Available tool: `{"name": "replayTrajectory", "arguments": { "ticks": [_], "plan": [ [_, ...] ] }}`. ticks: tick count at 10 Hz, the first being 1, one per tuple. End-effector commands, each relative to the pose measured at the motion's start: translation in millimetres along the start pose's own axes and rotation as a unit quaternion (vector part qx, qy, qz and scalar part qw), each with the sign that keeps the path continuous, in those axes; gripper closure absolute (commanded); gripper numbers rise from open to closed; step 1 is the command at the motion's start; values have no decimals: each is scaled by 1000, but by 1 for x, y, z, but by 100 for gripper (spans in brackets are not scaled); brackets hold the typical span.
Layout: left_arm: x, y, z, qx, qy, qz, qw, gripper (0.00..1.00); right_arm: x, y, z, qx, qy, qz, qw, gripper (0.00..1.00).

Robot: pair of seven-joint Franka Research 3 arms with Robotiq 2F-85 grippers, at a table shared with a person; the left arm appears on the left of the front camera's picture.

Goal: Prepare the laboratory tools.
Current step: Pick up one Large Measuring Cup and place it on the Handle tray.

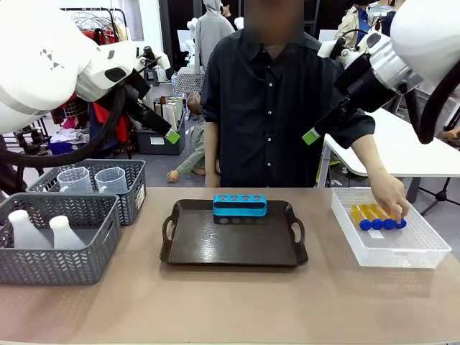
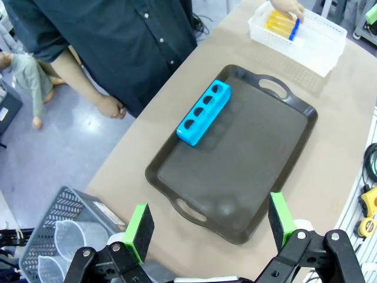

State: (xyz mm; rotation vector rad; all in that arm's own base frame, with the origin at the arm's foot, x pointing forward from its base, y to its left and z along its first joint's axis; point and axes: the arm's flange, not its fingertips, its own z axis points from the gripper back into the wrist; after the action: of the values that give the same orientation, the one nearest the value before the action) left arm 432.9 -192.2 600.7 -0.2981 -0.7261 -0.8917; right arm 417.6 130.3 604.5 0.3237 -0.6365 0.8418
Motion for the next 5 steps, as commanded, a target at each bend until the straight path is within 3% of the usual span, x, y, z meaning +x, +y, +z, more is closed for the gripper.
{"name": "replayTrajectory", "arguments": {
  "ticks": [1,3,5],
  "plan": [
    [-1,1,2,-1,-2,2,1000,0,-1,0,0,3,-2,-1,1000,0],
    [0,0,0,0,0,0,1000,0,-1,0,0,3,-2,-1,1000,0],
    [-8,24,5,33,131,32,990,0,-1,0,0,3,-2,-1,1000,0]
  ]
}}
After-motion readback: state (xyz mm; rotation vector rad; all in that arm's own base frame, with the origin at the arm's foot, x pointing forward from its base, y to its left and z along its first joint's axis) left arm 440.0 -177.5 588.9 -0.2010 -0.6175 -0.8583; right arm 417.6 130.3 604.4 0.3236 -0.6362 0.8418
